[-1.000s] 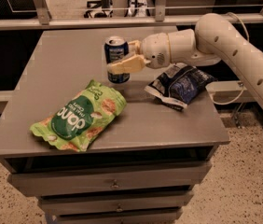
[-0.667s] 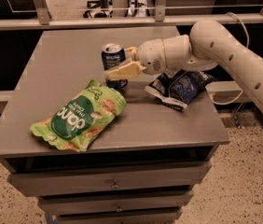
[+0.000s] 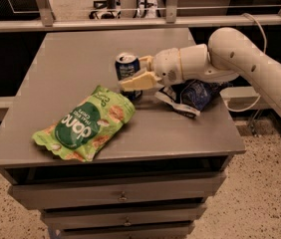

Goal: Move pepsi can near green rice chip bag

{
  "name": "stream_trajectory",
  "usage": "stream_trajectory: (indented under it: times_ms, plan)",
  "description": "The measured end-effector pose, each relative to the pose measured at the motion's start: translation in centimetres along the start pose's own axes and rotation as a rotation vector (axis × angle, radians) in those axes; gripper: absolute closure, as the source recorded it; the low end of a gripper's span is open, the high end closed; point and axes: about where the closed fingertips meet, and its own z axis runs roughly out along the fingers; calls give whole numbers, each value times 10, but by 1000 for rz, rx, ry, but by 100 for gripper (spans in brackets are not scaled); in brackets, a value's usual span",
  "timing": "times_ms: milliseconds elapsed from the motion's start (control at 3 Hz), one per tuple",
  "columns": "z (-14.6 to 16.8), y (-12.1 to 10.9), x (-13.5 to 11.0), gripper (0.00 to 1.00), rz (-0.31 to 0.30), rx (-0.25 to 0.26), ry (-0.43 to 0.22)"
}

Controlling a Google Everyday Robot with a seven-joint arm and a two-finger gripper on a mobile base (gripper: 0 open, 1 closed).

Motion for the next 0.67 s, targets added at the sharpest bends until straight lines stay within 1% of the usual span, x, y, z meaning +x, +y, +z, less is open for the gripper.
stream_trajectory:
  times_ms: [667]
  plan:
    - [-22, -7, 11, 15, 17, 5, 28]
